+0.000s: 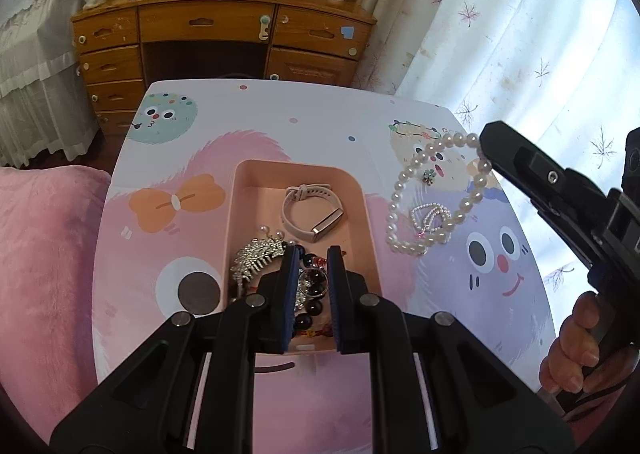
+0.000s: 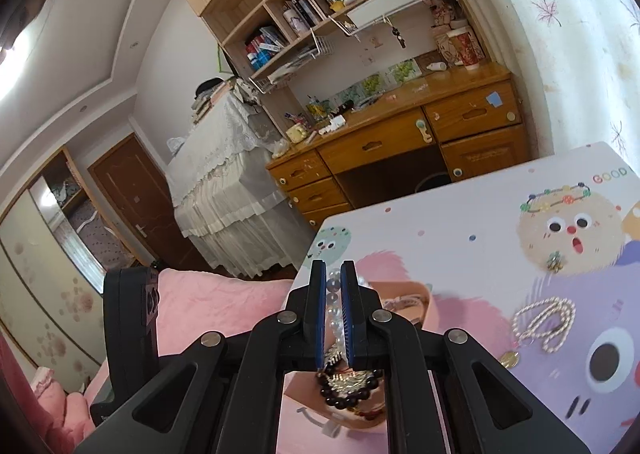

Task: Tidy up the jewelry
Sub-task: 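Carry the ring into the pink box with left tool while right tool drops pearl bracelet in, then grasp the gold coin pendant with left tool while right tool grasps the long pearl necklace, then carry the pendant into the pink box with left tool while right tool drops necklace in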

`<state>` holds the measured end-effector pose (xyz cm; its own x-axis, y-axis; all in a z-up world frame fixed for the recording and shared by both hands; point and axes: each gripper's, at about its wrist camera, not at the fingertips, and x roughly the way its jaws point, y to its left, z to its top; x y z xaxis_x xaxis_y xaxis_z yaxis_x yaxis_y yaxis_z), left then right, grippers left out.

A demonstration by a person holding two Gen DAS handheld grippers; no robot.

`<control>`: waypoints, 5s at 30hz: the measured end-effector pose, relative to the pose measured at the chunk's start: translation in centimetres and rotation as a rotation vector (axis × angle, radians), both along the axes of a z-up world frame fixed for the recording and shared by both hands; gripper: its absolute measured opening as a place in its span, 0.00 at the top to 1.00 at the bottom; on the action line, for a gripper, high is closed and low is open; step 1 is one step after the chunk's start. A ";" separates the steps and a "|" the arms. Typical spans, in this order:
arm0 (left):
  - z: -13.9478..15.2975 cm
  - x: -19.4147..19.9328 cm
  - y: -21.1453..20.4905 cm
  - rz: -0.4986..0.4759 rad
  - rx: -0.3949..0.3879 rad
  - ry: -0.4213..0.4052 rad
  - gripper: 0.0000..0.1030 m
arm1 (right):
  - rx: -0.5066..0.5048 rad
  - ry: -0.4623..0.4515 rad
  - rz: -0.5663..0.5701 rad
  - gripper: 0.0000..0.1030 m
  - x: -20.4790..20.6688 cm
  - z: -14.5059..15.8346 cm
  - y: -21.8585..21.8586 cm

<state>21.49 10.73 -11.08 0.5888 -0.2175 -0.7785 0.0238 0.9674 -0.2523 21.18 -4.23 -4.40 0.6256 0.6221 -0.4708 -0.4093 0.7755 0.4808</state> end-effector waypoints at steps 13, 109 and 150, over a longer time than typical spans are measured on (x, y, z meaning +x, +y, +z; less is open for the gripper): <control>-1.0 1.3 3.3 -0.101 -0.037 0.033 0.43 | -0.027 0.086 -0.177 0.47 -0.8 -2.9 2.8; -4.1 6.0 -15.7 0.128 0.044 0.040 0.84 | -0.634 0.173 0.277 0.96 11.1 -17.8 -13.3; 1.2 1.1 0.3 0.075 -0.004 -0.034 0.84 | -0.205 -0.109 0.245 0.95 2.8 5.1 0.8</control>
<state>22.56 11.02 -9.89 0.6296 -0.1748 -0.7570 -0.0403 0.9657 -0.2566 23.98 -3.45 0.70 0.5225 0.6595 -0.5405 -0.6361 0.7236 0.2681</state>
